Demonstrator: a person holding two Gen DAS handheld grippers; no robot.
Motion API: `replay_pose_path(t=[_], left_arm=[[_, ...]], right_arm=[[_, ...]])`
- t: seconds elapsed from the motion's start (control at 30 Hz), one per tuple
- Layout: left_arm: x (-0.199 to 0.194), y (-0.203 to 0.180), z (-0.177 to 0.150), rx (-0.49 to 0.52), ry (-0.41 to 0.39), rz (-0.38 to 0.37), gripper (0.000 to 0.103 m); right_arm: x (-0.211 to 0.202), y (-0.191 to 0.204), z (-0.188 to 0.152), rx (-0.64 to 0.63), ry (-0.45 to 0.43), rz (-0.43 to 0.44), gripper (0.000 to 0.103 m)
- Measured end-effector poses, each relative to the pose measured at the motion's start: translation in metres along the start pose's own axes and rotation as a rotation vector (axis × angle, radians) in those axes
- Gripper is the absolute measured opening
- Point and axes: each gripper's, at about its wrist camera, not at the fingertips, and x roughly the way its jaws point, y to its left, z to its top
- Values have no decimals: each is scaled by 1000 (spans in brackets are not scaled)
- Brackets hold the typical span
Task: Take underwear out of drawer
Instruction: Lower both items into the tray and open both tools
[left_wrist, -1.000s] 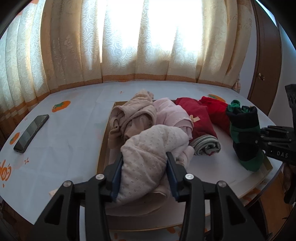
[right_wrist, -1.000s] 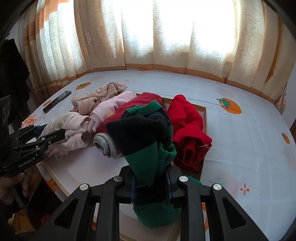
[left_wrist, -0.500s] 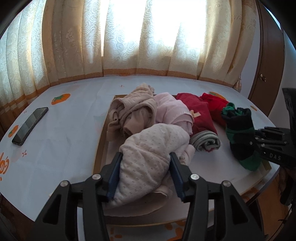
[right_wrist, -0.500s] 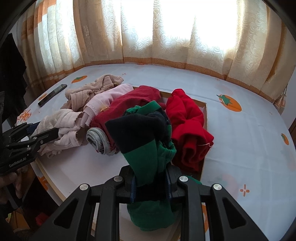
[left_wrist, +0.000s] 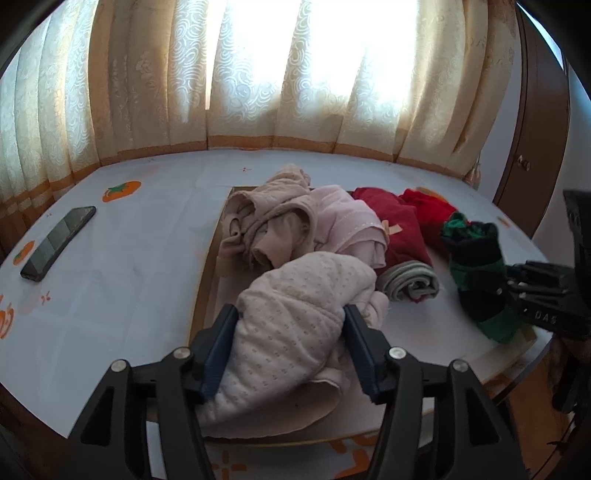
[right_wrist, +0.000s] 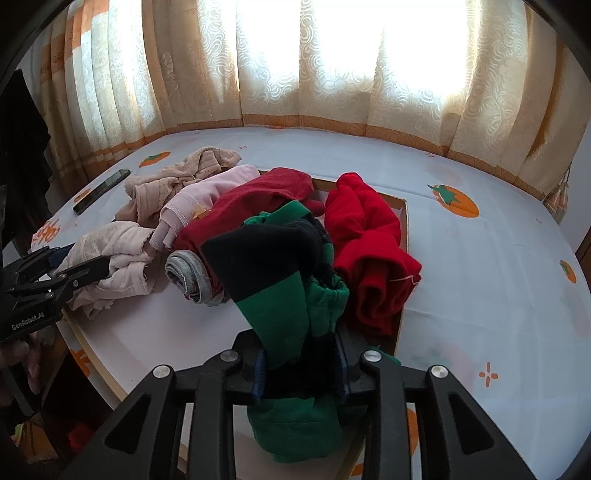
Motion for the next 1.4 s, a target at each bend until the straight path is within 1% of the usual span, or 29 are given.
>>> replay_pose_path(t=[0.03, 0.1, 0.17, 0.3, 0.33, 0.37, 0.43, 0.5, 0.63, 0.73, 0.83, 0.9, 0.93, 1.0, 1.07, 1.17, 1.33, 1.4], left_arm=[[-2, 0, -1, -3, -2, -5, 61], [-6, 1, -3, -10, -15, -15, 64], [-9, 1, -5, -11, -20, -18, 64], [-13, 0, -9, -3, -33, -24, 66], [-14, -1, -9, 4, -35, -22, 66], [-14, -1, -10, 9, -37, -21, 66], [-14, -2, -10, 17, -33, -22, 67], [-14, -2, -10, 26, -30, -20, 68], [-14, -6, -10, 33, -31, -11, 70], [-20, -11, -11, 49, -49, -15, 71], [-25, -15, -12, 69, -62, -7, 73], [-28, -15, -13, 70, -70, -8, 74], [-29, -15, -13, 70, -71, -8, 75], [-32, -17, -14, 69, -77, -8, 78], [-36, -18, -16, 69, -85, -9, 82], [-42, -21, -19, 79, -99, -8, 87], [-54, -25, -24, 91, -119, -9, 91], [-57, -27, -27, 90, -120, -11, 94]], right_arm=[[-2, 0, -1, 1, -5, 8, 37], [-4, 2, -4, 2, -12, 18, 47], [-9, 6, -8, -5, -17, 31, 49], [-13, 17, -17, -77, 21, 0, 49], [-13, 18, -18, -82, 41, -9, 47], [-15, 18, -18, -85, 49, -20, 40], [-21, 19, -20, -94, 66, -13, 39], [-26, 18, -21, -101, 72, -23, 38], [-31, 17, -20, -102, 53, -27, 38], [-29, 18, -23, -110, 42, -23, 39], [-31, 19, -27, -102, 17, -15, 43], [-34, 20, -28, -91, -1, -1, 50], [-36, 20, -29, -85, -16, 3, 52], [-40, 20, -30, -77, -43, 6, 58], [-44, 21, -32, -63, -67, 7, 59], [-53, 22, -35, -51, -109, 9, 66], [-62, 25, -40, -40, -140, 15, 69], [-66, 27, -43, -35, -152, 20, 69]])
